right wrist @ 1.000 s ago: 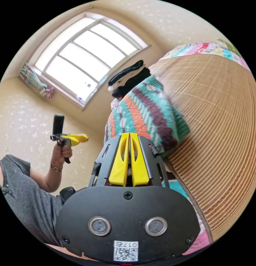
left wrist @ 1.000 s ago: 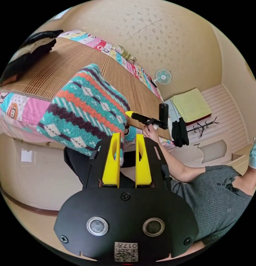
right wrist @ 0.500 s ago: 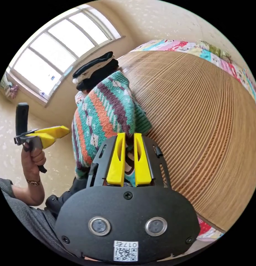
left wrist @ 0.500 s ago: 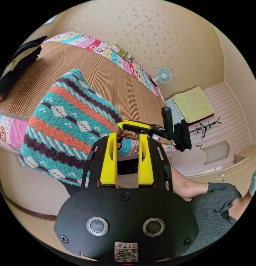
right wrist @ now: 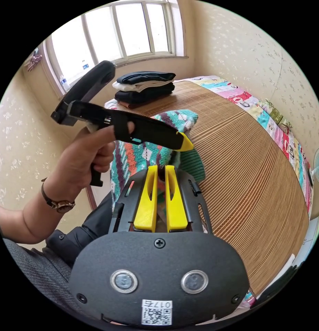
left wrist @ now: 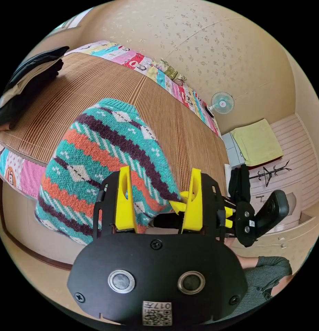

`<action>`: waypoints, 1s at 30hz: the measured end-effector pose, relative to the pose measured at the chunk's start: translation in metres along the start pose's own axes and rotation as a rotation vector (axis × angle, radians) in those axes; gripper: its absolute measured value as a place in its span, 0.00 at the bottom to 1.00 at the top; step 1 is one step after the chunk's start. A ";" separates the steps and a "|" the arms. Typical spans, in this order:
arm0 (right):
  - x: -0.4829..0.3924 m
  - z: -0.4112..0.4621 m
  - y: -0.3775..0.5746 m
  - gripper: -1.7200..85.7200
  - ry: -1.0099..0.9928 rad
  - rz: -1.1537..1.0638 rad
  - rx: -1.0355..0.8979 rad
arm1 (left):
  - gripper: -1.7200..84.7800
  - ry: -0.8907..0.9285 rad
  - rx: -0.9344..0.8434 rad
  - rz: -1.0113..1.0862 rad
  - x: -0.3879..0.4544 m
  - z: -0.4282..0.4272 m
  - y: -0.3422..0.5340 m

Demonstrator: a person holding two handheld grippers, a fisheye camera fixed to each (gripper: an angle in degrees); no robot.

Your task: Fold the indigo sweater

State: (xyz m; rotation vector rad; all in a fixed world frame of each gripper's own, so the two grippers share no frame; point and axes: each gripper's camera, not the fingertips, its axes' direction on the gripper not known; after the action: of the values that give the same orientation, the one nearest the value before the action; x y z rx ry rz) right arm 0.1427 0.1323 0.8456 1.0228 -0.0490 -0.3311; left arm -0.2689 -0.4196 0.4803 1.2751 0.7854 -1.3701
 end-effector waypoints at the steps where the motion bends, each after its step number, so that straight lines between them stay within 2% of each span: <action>1: -0.002 0.002 0.001 0.05 -0.003 0.002 0.001 | 0.24 -0.008 -0.010 0.005 0.000 0.002 -0.002; 6: -0.003 0.012 0.003 0.05 -0.055 0.007 -0.016 | 0.13 -0.001 -0.074 0.035 -0.011 0.019 -0.006; 10: -0.007 0.021 0.009 0.05 -0.093 -0.003 -0.012 | 0.09 0.048 -0.068 0.070 -0.026 0.017 0.001; 17: -0.017 0.000 0.014 0.05 -0.185 -0.037 0.043 | 0.08 0.456 0.107 0.181 -0.094 -0.019 0.041; 19: -0.018 -0.023 0.016 0.05 -0.286 -0.044 0.091 | 0.08 0.579 0.180 0.231 -0.110 -0.031 0.054; 22: -0.009 -0.058 0.026 0.04 -0.470 -0.053 0.166 | 0.08 0.709 0.320 0.395 -0.123 -0.060 0.077; 25: 0.015 -0.086 0.045 0.04 -0.581 -0.019 0.242 | 0.08 0.903 0.551 0.589 -0.142 -0.105 0.100; 27: 0.032 -0.092 0.055 0.05 -0.578 0.004 0.257 | 0.07 1.056 0.659 0.828 -0.142 -0.142 0.113; 30: 0.058 -0.089 0.068 0.08 -0.534 0.055 0.243 | 0.07 1.145 0.687 1.116 -0.112 -0.177 0.122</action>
State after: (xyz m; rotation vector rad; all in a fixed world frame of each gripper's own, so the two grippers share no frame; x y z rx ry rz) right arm 0.2321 0.2217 0.8495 1.1466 -0.6102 -0.5510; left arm -0.1199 -0.2525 0.5725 2.5354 0.1137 0.1556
